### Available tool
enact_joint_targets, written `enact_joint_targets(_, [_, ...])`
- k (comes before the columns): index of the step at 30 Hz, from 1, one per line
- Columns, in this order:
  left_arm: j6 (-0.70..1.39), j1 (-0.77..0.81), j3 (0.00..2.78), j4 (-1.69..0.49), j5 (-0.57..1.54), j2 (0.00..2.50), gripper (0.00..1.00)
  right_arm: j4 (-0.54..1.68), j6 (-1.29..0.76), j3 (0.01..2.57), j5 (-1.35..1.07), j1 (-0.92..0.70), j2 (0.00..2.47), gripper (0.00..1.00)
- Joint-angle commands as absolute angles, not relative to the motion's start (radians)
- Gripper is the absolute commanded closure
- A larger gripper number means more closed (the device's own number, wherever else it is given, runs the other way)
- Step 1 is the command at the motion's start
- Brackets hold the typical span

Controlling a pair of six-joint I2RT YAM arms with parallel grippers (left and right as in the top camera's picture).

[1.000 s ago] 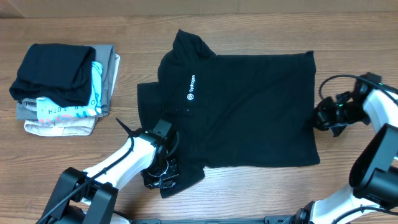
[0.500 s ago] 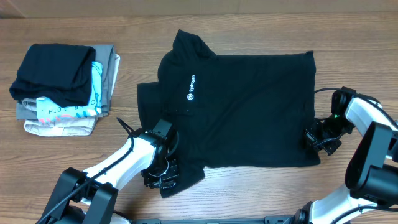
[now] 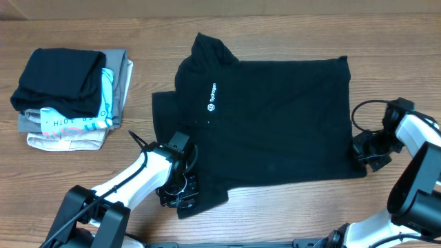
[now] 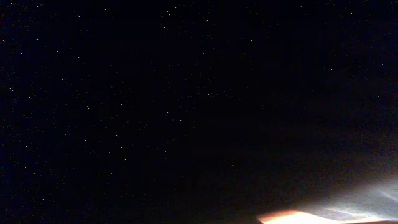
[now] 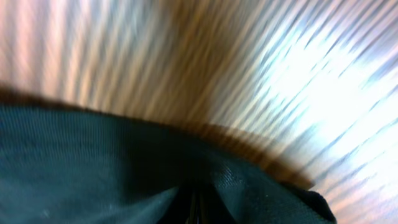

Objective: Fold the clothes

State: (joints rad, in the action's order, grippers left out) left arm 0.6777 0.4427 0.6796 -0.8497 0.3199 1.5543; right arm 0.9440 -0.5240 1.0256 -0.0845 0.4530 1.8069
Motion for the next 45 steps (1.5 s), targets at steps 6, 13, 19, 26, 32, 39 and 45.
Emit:
enact_joint_targets(6, [0.657, 0.436, 0.632, -0.817, 0.226, 1.595, 0.76, 0.783, -0.524, 0.995, 0.078, 0.479, 1.863, 0.96])
enact_joint_targets(13, [0.657, 0.436, 0.63, -0.877, 0.226, 1.595, 0.76, 0.747, -0.525, 0.995, 0.096, 0.499, 1.863, 0.96])
enact_joint_targets(19, [0.657, 0.436, 0.63, -0.932, 0.237, 1.595, 0.88, 0.762, -0.525, 0.997, 0.092, 0.499, 1.863, 0.96])
enact_joint_targets(26, [0.624, 0.436, 0.637, -0.971, 0.237, 1.592, 0.96, 0.858, -0.524, 1.087, -0.003, 0.499, 1.863, 0.95])
enact_joint_targets(32, [0.604, 0.436, 0.784, -1.09, 0.234, 1.552, 0.91, 1.029, -0.457, 1.32, -0.169, 0.488, 1.863, 0.78])
enact_joint_targets(39, [0.551, 0.436, 1.215, -1.297, 0.168, 1.494, 0.71, 1.263, -0.288, 1.645, -0.294, 0.451, 1.863, 0.51])
enact_joint_targets(45, [0.469, 0.435, 1.498, -1.163, 0.054, 1.5, 0.86, 1.211, -0.188, 1.752, -0.32, 0.39, 1.863, 0.79])
